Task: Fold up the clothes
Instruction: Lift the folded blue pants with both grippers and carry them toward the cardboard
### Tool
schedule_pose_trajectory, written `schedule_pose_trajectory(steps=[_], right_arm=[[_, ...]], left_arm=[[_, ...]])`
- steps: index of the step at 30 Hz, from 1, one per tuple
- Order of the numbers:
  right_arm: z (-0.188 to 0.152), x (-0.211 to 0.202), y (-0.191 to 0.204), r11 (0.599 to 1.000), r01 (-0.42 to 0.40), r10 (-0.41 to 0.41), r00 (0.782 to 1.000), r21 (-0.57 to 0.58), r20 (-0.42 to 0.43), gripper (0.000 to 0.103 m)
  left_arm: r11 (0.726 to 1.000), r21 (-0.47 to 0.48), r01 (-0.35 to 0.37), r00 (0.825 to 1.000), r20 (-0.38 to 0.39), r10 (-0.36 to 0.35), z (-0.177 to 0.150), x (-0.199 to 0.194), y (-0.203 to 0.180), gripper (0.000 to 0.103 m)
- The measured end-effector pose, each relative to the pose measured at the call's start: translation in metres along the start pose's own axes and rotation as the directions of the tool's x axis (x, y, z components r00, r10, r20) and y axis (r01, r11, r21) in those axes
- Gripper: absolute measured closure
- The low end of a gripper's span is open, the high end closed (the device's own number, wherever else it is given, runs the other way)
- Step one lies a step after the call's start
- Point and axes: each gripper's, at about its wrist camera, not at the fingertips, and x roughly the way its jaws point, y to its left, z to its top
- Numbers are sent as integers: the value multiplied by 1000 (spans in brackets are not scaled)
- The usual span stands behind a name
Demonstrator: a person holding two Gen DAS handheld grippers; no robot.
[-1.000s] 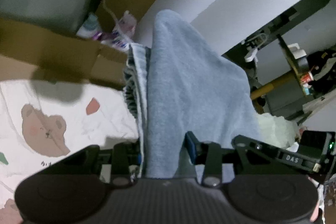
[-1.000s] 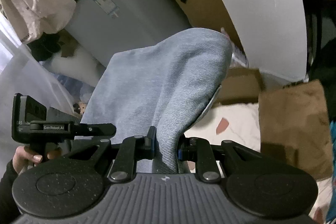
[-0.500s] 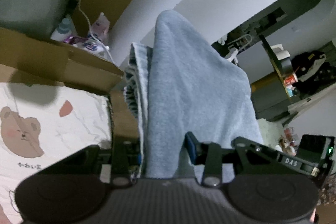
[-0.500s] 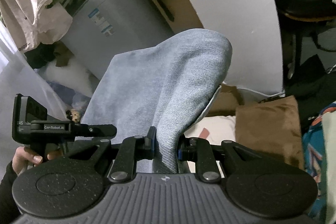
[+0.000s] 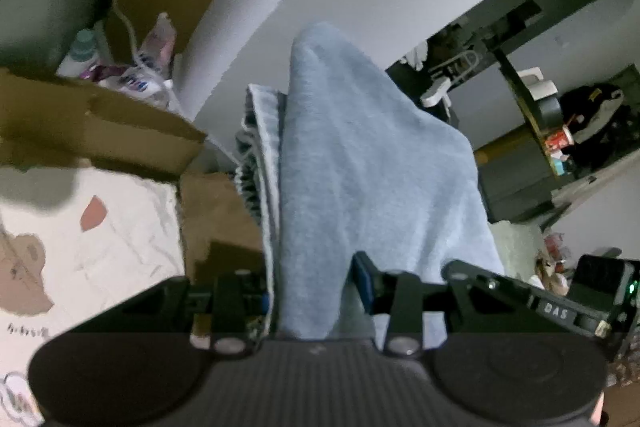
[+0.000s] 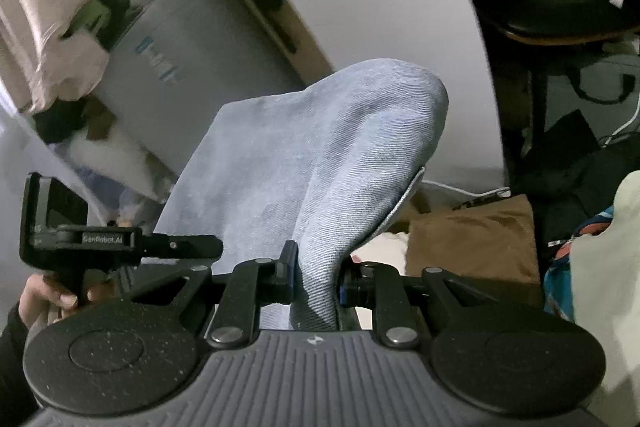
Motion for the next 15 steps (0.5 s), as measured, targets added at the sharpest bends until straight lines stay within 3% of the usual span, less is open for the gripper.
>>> schedule_pose_trajectory(steps=[6,15], right_arm=[[4,14,-56,999,-14,13,1000,43,11,84],[-8,36,-127,994,34,-37,999,103,25,84]], left_arm=[[1000,18,-10,1000,7,10,2,44,-11,62],[1000,4,23,1000,-17,-23,-7,118,-5,62]])
